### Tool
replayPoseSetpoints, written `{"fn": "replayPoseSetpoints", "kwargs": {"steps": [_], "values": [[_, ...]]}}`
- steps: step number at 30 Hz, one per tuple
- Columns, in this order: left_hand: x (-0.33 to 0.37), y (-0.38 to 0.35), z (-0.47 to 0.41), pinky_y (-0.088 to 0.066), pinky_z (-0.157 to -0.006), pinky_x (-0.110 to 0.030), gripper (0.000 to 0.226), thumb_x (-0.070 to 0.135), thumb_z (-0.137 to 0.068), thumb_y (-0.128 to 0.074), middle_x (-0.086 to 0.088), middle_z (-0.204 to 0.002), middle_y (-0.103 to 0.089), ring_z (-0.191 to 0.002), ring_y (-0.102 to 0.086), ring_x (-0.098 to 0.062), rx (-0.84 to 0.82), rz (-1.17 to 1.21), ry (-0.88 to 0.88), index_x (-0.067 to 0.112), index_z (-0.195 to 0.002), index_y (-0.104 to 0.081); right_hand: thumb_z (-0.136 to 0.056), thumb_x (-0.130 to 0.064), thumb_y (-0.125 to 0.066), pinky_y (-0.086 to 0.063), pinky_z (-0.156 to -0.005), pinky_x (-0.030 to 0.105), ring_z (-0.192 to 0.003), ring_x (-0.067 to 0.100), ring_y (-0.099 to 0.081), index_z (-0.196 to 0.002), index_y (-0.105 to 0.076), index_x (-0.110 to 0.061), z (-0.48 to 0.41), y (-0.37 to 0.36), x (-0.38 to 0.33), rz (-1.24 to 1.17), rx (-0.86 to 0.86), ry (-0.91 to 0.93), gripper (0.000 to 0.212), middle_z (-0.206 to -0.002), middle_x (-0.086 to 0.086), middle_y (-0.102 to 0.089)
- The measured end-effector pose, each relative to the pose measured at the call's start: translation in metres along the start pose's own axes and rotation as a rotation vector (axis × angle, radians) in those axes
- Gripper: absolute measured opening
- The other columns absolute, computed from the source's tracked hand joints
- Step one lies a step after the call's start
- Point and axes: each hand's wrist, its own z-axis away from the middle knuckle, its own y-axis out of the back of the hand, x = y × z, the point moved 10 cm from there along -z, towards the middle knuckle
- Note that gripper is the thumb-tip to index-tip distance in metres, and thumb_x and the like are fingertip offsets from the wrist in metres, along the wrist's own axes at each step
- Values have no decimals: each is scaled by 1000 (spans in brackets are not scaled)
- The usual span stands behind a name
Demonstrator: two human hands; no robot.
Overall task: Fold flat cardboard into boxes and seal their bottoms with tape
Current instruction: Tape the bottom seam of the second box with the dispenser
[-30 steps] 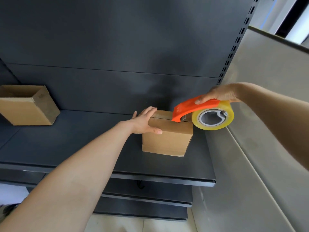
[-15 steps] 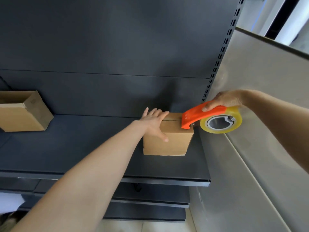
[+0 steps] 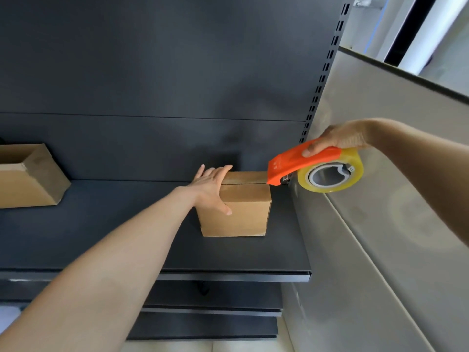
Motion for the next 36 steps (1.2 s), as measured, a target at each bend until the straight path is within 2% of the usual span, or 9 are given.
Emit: {"fn": "replayPoseSetpoints", "kwargs": {"steps": [2, 4, 9, 15, 18, 21, 24, 30, 36], "values": [[-6, 2, 8, 17, -114, -37, 122, 47, -67, -77, 3, -160, -1, -146, 17, -20, -13, 39, 31, 30, -150, 11, -53, -62, -72, -54, -82, 35, -89, 25, -71, -105, -68, -11, -2, -5, -6, -19, -9, 12, 73, -95, 6, -74], [-14, 4, 14, 16, -114, -36, 121, 46, -69, -76, 5, -160, 1, -145, 18, -19, -21, 37, 57, 28, -151, 11, -63, -55, -68, -53, -78, 32, -90, 24, -69, -107, -66, -11, -4, -11, -10, -37, -27, 22, 62, -97, 7, -73], [-37, -1, 17, 21, -114, -39, 120, 53, -67, -73, 2, -160, 4, -146, 14, -15, -91, -124, 54, 26, -152, 7, -44, -66, -79, -53, -78, 33, -84, 24, -72, -103, -67, -13, -12, -16, -11, -25, -66, 21, 80, -89, 3, -76], [-50, 0, 18, 20, -115, -42, 119, 54, -65, -73, 4, -159, 0, -146, 10, -16, -103, -164, 40, 27, -151, 5, -48, -66, -75, -53, -79, 33, -82, 23, -72, -105, -68, -12, -21, -29, -4, -51, -85, 21, 78, -89, 4, -76], [-56, 0, 20, 20, -115, -42, 118, 54, -64, -73, 6, -158, -1, -146, 10, -14, -109, -156, 46, 28, -150, 4, -35, -72, -78, -53, -77, 32, -79, 19, -73, -103, -68, -14, -21, -34, -2, -50, -108, 52, 89, -88, 1, -76], [-58, 0, 21, 21, -115, -41, 118, 53, -64, -73, 7, -158, -1, -146, 10, -14, -109, -164, 54, 27, -150, 4, -43, -68, -78, -54, -82, 36, -81, 23, -73, -102, -69, -12, -19, -26, 4, -38, -82, 43, 81, -87, 3, -76], [-56, 0, 22, 20, -115, -41, 117, 52, -65, -73, 7, -158, -2, -146, 8, -14, -108, -160, 59, 26, -150, 4, -44, -67, -79, -52, -77, 32, -79, 20, -72, -98, -70, -15, -23, -26, 7, -2, -56, 12, 76, -83, 1, -76], [-57, 0, 23, 19, -115, -42, 117, 53, -63, -73, 6, -158, -4, -146, 8, -15, -93, -157, 62, 28, -149, 3, -68, -61, -70, -46, -88, 34, -87, 20, -66, -106, -67, -14, -42, -44, 14, 86, -23, -75, 60, -96, 2, -70], [-55, 0, 27, 20, -115, -40, 117, 51, -64, -73, 5, -158, -1, -146, 11, -15, -104, -158, 78, 28, -149, 4, -74, -59, -68, -45, -89, 33, -93, 24, -64, -105, -62, -16, -50, -61, 12, 98, -48, -80, 53, -104, 5, -68]]}}
